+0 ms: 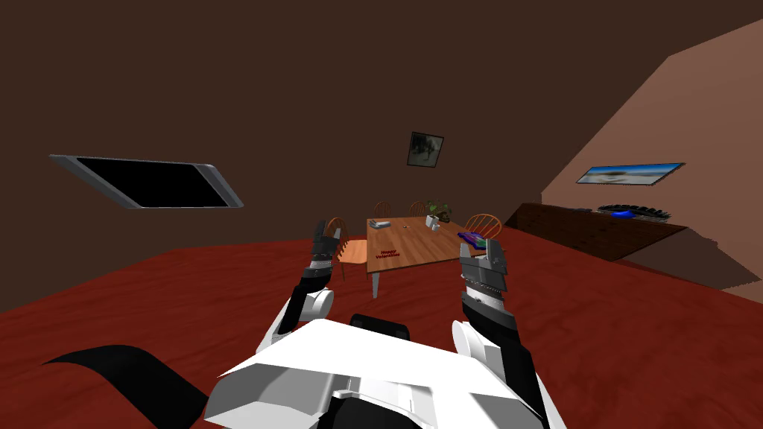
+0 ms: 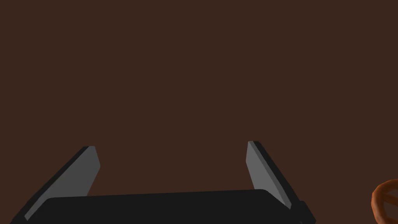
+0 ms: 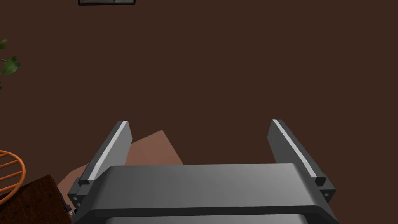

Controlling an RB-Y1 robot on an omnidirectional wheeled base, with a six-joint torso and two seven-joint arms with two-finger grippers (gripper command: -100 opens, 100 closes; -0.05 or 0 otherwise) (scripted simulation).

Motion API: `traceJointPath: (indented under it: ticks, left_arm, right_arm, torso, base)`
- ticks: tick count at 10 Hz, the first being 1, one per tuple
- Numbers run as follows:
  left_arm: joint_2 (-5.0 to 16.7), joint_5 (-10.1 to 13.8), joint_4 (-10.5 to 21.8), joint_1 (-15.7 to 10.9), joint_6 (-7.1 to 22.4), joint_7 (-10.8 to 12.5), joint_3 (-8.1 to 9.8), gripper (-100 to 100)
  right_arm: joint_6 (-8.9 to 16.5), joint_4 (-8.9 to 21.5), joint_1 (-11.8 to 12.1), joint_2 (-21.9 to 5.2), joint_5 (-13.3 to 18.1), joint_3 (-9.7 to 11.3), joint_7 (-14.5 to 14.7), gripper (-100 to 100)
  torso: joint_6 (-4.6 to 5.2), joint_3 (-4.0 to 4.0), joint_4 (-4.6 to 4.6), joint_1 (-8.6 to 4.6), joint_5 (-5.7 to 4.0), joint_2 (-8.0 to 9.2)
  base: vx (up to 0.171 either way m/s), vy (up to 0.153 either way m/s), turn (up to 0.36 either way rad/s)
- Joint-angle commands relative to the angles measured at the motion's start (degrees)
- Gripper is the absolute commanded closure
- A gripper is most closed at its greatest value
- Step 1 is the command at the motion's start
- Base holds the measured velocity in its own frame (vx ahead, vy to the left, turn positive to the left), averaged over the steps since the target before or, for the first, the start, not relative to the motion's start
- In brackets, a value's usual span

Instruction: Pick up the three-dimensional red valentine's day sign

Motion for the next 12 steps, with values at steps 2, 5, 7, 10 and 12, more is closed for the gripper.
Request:
traceJointPath:
  ticks: [2,5,7,10,12]
  left_arm:
    - [3.1,0.5,2.5,-1.1,0.9,0.6,-0.06,-100]
    - [5.3,1.0,5.7,-2.4,2.0,1.4,-0.15,-100]
    - [6.6,1.5,8.5,-3.5,2.9,2.0,-0.25,-100]
    - [7.6,2.1,11.6,-4.8,4.0,2.8,-0.36,-100]
    - [8.5,2.7,15.0,-6.1,5.1,3.6,-0.49,-100]
  right_arm:
    - [0.0,0.0,0.0,0.0,0.0,0.0,0.0,0]
    - [0.0,0.0,0.0,0.0,0.0,0.0,0.0,0]
    - [0.0,0.0,0.0,0.0,0.0,0.0,0.0,0]
    - [0.0,0.0,0.0,0.0,0.0,0.0,0.0,0]
    - [0.0,0.0,0.0,0.0,0.0,0.0,0.0,0]
  torso:
    - [0.01,-0.03,-0.01,-0.03,0.0,-0.05]
    - [0.01,-0.09,-0.03,-0.1,-0.02,-0.14]
    - [0.0,-0.07,-0.03,-0.12,-0.02,-0.12]
    - [0.0,-0.07,-0.03,-0.16,-0.04,-0.11]
    - [0.0,-0.05,-0.02,-0.1,-0.02,-0.08]
  base:
    - [0.022,-0.02,-0.018]
    - [0.03,-0.031,-0.015]
    - [0.025,-0.038,-0.02]
    - [0.023,-0.038,-0.016]
    - [0.021,-0.032,-0.022]
